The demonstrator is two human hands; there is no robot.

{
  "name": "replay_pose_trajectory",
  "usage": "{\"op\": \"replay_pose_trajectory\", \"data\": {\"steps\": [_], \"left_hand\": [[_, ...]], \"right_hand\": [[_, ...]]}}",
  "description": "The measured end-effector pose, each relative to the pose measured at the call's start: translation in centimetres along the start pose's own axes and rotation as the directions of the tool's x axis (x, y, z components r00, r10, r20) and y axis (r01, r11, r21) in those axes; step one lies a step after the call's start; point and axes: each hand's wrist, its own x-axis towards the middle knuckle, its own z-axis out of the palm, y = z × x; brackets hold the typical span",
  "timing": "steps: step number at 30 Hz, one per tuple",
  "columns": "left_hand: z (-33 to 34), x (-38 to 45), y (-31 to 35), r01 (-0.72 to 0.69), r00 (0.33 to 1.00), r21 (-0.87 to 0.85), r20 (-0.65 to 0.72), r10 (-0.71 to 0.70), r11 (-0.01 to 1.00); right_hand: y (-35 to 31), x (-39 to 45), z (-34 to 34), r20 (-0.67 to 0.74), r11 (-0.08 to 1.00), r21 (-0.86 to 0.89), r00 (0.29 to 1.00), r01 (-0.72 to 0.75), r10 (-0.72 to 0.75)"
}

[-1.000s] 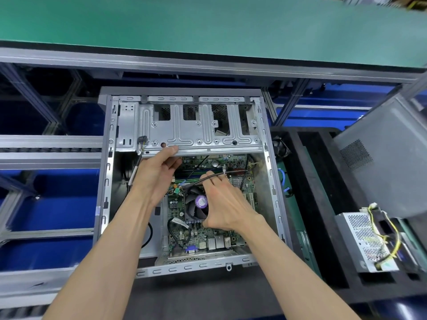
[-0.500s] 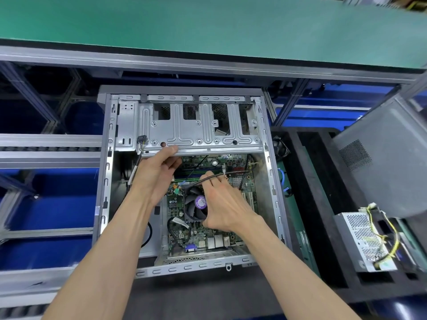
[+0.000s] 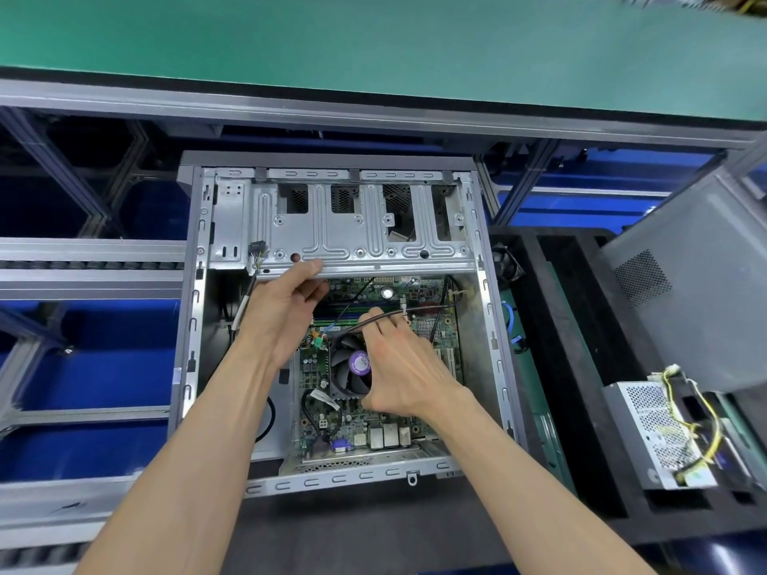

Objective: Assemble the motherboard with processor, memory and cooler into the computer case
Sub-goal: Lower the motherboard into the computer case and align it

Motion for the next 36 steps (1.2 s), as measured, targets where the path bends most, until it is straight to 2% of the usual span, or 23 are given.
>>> {"op": "replay_pose_trajectory", "data": {"steps": [28,36], "left_hand": [[0.2,0.3,0.3,0.028,0.999,0.012,-0.043,-0.027,1.0],[0.1,0.9,0.2,0.042,0.998,-0.007,-0.045,-0.042,0.999]], "right_hand": [[0.4,0.4,0.2,0.011,0.999,-0.028,0.999,0.039,-0.039],[0.4,0.6,0.0,-0.031,0.99,-0.127,0.997,0.061,-0.066]]}}
